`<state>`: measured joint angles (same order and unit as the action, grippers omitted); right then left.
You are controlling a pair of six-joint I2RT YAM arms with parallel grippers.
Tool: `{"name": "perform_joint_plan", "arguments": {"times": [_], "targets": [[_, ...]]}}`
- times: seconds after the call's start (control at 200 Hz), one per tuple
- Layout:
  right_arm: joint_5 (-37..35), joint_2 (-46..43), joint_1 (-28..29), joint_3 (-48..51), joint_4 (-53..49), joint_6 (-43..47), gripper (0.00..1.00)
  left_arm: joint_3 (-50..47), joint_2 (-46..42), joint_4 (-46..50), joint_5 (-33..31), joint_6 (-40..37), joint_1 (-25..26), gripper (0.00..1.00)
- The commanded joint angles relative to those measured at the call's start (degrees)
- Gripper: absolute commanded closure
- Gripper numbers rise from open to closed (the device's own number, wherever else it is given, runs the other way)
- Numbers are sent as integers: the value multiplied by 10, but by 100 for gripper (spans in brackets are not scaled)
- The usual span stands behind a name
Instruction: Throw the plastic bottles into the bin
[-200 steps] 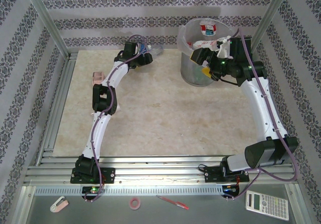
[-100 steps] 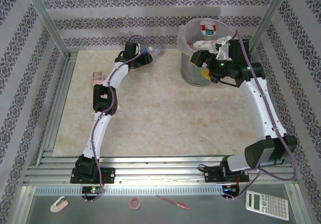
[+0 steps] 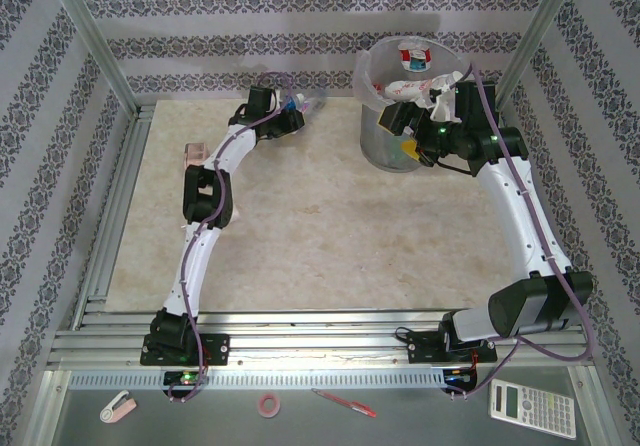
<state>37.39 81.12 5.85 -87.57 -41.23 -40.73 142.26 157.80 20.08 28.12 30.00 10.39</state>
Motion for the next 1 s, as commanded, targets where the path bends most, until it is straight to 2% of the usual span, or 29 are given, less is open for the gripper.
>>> {"name": "perform_joint_plan", "arguments": {"times": [0.0, 0.515, 0.829, 0.994], "targets": [[2, -19, -2, 9, 15, -7, 2, -67, -51, -10, 2, -24, -3, 79], [-14, -24, 8, 43, 30, -17, 2, -488, -310, -170, 28, -57, 19, 81], [-41, 0, 71, 88, 18, -31, 2, -664, -461, -206, 72, -90, 63, 81], [-59, 35, 114, 100, 26, -44, 2, -724, -542, -209, 90, -92, 87, 81]]}}
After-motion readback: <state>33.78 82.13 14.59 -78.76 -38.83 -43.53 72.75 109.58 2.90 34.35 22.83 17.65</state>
